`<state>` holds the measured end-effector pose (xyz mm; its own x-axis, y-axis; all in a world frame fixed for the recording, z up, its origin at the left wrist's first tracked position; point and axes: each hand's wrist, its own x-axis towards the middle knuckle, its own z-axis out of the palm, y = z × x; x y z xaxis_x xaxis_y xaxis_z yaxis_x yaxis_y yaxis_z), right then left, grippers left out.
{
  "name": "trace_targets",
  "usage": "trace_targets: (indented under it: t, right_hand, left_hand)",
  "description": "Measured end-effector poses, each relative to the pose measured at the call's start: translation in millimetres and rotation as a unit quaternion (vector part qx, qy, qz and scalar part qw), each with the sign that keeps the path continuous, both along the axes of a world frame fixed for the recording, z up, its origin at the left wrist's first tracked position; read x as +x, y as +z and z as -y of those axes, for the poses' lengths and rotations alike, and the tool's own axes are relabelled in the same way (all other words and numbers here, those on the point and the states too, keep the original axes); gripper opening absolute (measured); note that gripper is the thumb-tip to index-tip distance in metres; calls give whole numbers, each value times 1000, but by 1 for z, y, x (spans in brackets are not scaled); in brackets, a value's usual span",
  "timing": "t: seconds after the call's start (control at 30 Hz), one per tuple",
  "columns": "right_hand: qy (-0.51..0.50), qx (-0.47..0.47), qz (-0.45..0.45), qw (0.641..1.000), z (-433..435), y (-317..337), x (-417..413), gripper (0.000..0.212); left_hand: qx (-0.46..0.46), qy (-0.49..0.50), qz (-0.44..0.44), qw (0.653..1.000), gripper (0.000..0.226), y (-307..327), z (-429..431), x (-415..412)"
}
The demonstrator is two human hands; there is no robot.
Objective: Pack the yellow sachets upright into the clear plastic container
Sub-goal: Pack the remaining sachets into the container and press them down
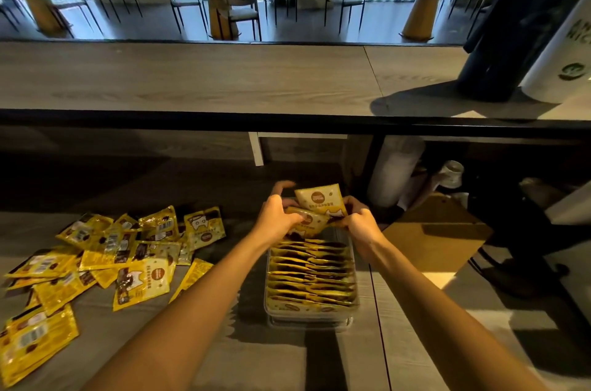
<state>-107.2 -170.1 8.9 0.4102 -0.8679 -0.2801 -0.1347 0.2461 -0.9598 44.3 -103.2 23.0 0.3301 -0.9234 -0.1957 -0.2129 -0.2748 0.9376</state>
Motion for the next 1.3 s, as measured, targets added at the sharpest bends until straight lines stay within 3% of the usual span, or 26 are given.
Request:
trace_targets:
  t: [0.17, 0.33, 0.47, 0.63, 0.8, 0.9, 1.07, 1.3]
  right_hand:
    - [60, -21, -30, 998, 1, 4, 5, 33]
    - [66, -177, -121, 975, 7, 14, 10, 32]
    - [69, -173, -170, 968, 9, 10, 4, 25]
    - [97, -117, -164, 975, 1, 3, -3, 20]
    - [201, -238, -260, 914, -1, 2, -11, 15]
    - [236, -308, -301, 871, 1, 3, -12, 29]
    - [272, -259, -369, 850, 6, 0, -11, 19]
    - [305, -194, -344, 867, -1, -5, -12, 31]
  left_hand:
    - [12, -2, 75, 997, 39, -7, 3, 2]
    - [7, 9, 104, 995, 38, -8, 3, 3]
    - [20, -7, 125, 992, 36, -13, -4, 9]
    - [66, -69, 202, 975, 27, -26, -18, 18]
    - [101, -140, 249, 953, 22, -22, -18, 18]
    - [93, -153, 243, 953, 23, -15, -16, 19]
    - [137, -215, 267, 929, 25, -11, -16, 19]
    - [169, -253, 318, 898, 32, -10, -22, 18]
